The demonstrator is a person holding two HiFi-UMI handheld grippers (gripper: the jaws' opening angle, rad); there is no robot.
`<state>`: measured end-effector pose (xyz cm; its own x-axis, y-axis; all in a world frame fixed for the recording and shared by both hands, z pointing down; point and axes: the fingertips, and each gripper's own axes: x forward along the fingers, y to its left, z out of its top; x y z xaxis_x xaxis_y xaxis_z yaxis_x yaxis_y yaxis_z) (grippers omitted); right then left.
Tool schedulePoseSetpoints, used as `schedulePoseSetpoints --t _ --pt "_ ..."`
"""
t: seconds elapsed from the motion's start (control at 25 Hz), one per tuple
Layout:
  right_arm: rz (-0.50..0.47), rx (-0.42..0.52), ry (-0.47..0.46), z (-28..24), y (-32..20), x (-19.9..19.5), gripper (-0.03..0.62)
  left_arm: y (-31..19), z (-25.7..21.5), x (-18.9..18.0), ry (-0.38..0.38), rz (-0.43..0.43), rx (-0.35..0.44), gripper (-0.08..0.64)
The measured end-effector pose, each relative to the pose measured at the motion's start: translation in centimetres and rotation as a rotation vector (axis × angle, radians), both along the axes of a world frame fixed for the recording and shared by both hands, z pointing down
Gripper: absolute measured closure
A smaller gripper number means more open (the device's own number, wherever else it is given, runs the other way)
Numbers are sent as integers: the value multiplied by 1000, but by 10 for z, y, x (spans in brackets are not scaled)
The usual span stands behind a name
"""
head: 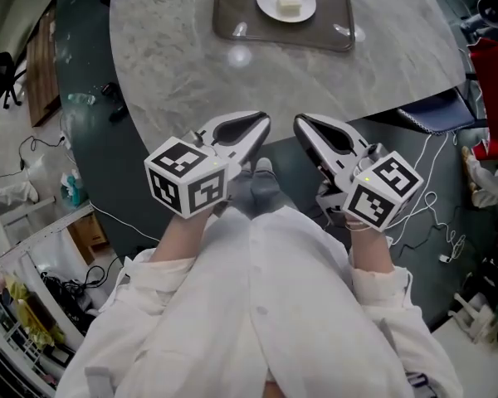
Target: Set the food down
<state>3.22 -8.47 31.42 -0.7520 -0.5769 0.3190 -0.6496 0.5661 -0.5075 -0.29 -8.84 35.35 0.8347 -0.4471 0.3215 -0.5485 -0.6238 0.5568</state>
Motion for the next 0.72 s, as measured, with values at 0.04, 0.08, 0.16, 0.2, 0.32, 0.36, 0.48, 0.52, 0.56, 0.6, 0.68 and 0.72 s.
schedulePoseSetpoints --t 0.04,0.08,0.16,0.2,0.32,0.36,0.48,0.52,0.56,0.6,0.68,0.72 --pt "-3 7 5 -3 0 3 589 2 -1 2 -4 5 0 526" --pt "-7 14 10 -5 0 5 589 3 -4 5 -6 9 3 525" --pt "-21 30 26 -10 -1 10 589 4 -9 10 -9 11 18 526" --pt "-30 38 38 -11 0 11 589 4 -12 12 -9 9 27 526" --pt "-70 50 70 -11 7 12 589 7 -15 16 -9 4 41 526" --pt "-87 54 80 -12 10 11 589 8 -15 17 -9 5 43 525" --pt "-150 72 126 -14 16 10 589 8 -18 19 -1 11 44 525" --pt "-169 75 140 -13 18 9 589 8 -19 19 3 12 45 526" --pt "-185 76 152 -13 20 9 589 8 -20 19 5 15 46 525" --pt "-197 76 161 -12 21 9 589 8 -19 20 5 20 47 526" --pt "-211 77 172 -12 25 10 589 11 -19 23 6 35 48 526" --pt "-214 78 175 -13 26 11 589 12 -20 25 7 41 49 526"
